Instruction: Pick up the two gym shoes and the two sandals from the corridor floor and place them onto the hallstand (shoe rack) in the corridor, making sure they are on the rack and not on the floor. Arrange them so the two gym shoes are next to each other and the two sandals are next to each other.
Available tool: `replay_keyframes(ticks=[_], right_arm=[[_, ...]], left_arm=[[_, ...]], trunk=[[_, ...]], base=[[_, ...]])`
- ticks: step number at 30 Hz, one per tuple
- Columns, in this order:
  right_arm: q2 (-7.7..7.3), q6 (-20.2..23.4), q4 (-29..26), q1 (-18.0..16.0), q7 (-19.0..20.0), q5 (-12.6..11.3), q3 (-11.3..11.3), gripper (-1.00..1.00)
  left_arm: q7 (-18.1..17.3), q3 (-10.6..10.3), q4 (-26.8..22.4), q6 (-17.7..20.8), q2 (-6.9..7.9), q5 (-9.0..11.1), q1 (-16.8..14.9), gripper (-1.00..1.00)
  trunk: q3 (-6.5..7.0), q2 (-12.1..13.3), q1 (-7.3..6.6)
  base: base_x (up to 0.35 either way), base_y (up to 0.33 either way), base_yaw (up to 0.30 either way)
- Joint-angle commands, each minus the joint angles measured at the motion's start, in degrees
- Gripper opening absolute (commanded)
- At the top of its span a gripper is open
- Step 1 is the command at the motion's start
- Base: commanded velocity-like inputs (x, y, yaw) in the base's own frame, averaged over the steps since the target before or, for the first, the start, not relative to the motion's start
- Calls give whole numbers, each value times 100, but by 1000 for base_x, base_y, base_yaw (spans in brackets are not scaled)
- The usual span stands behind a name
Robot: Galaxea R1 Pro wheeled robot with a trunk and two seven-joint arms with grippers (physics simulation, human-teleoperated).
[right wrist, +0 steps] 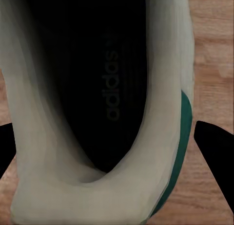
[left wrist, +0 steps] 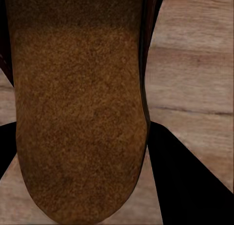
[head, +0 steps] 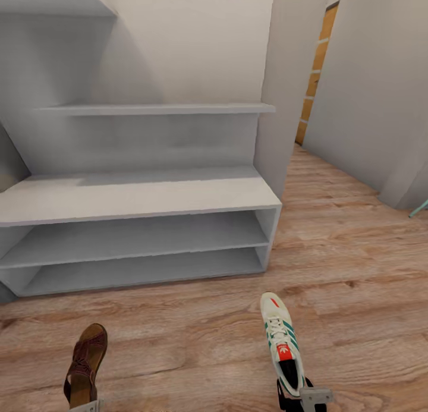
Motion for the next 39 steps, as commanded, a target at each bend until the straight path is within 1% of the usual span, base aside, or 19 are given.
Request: replay_keyframes(ticks=[1,9,31,35,39], right_arm=[[-4,-19,-2,-5,-18,-52,45,-100],[-37,-19,-1,-4,-18,-44,44,-100],[-4,-19,-10,-6,-18,-61,44,-100],[-4,-19,-10,-1,-22,-61,44,-100],[-4,-19,-10,-1,-26,-61,44,-100]], left_arm=[[-53,48,8,-16,-5,-37,-7,-100],[-64,45,9,-16,-4,-35,-7,-100],[-56,48,9,-16,-5,-35,-7,-100],[-55,48,9,-16,-6,-38,-7,-100],[-52,48,5,-16,-6,-40,-7,-100]], trunk=[[-4,-2,-1],[-4,-2,-1],[-4,-2,-1],[-4,-2,-1],[-4,-2,-1]], base=[[0,319,123],[0,319,28],[0,316,2],[0,198,156],[0,57,247]])
